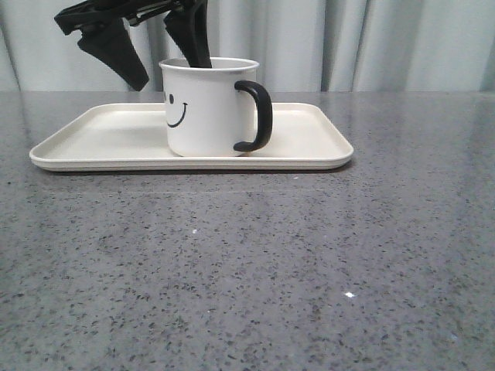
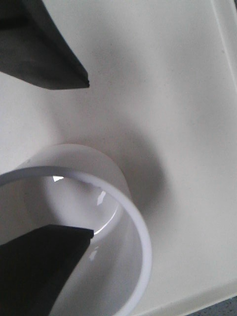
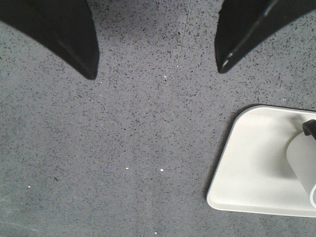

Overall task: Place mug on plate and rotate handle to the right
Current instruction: 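Raise the left gripper away from the mug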

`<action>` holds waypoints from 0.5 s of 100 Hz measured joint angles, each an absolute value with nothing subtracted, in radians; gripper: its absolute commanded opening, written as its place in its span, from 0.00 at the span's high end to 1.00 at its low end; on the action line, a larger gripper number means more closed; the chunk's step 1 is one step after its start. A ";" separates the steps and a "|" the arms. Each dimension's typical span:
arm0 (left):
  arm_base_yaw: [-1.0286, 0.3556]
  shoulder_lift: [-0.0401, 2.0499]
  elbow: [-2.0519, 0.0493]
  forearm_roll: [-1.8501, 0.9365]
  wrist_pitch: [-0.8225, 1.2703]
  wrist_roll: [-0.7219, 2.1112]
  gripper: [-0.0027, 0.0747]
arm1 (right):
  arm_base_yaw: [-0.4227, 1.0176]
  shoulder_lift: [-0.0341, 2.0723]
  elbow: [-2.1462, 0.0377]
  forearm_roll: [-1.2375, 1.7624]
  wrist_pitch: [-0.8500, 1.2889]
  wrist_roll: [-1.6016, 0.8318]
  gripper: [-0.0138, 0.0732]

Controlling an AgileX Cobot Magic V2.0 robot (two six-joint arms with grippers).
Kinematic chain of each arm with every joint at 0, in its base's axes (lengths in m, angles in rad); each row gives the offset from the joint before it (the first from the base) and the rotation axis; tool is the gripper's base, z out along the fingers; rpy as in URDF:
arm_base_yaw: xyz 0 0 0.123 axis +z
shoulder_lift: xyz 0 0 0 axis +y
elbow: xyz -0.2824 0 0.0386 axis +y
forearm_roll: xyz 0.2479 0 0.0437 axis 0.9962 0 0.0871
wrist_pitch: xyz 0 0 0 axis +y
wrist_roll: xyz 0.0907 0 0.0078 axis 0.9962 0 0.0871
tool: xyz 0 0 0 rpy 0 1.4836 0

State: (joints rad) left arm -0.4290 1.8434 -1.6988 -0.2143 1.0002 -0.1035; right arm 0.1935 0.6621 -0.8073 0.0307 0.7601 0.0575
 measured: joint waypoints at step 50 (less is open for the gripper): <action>-0.423 1.575 -1.603 -0.126 0.910 -0.083 0.24 | 0.193 0.662 -0.807 0.031 0.774 0.058 0.26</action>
